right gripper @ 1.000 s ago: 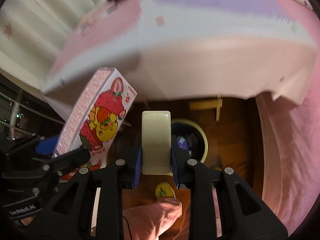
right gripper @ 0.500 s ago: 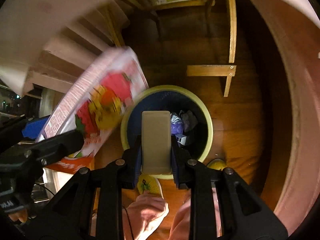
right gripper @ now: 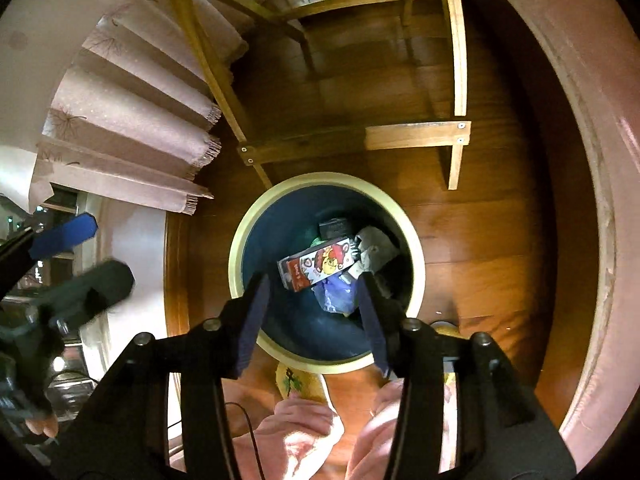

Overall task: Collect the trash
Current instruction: 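Raise both tools back toward the table, then grasp the red packet with the left gripper while the right gripper grasps the yellow crumpled wrapper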

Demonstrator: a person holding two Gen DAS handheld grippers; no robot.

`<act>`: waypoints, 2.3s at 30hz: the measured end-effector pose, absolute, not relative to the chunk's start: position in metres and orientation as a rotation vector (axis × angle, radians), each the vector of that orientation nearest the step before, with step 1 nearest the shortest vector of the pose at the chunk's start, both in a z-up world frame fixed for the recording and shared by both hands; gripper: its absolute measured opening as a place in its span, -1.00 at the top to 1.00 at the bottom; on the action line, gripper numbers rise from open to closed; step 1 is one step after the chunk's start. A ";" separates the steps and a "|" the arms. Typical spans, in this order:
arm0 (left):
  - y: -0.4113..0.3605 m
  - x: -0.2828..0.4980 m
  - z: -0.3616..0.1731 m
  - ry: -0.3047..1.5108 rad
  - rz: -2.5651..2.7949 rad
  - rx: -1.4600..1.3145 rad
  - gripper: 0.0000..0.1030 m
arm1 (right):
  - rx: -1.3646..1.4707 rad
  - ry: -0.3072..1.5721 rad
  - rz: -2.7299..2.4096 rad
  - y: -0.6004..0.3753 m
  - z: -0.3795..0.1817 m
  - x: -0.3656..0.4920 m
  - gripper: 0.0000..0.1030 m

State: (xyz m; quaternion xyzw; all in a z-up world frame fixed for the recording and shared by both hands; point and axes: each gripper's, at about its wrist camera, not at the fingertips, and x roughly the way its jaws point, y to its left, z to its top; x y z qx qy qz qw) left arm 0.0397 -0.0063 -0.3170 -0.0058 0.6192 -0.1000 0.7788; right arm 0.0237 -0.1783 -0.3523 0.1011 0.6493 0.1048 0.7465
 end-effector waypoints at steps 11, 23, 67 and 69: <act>0.008 0.037 -0.231 1.255 -0.178 -0.066 -0.69 | 0.213 1.339 0.244 -0.173 -0.263 0.019 0.11; 0.022 0.023 -0.059 1.084 -0.197 -0.100 -0.74 | 0.239 1.182 0.299 -0.151 -0.093 0.011 0.10; 0.089 0.111 0.198 0.842 -0.230 -0.221 -0.58 | 0.134 0.775 0.163 -0.155 0.166 0.055 0.09; 0.087 0.135 0.192 0.861 -0.205 -0.235 -0.58 | 0.141 0.785 0.172 -0.164 0.162 0.080 0.09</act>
